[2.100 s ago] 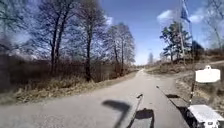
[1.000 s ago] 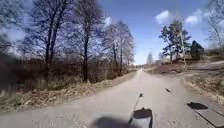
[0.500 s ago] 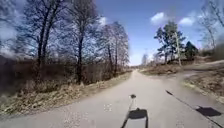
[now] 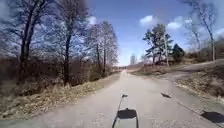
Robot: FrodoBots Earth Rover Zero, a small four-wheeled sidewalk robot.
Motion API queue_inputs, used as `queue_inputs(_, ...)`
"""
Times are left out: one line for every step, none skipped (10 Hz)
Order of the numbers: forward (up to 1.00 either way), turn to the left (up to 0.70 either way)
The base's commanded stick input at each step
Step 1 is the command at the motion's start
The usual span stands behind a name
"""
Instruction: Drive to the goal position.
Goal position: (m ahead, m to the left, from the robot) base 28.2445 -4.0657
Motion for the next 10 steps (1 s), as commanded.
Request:
queue_inputs(0.7,-0.2)
queue_inputs(0.7,-0.04)
queue_inputs(0.7,0.0)
queue_inputs(0.7,0.0)
queue_inputs(0.7,-0.05)
queue_inputs(0.7,-0.26)
queue_inputs(0.7,0.0)
queue_inputs(0.7,0.0)
queue_inputs(0.7,0.0)
queue_inputs(0.7,0.0)
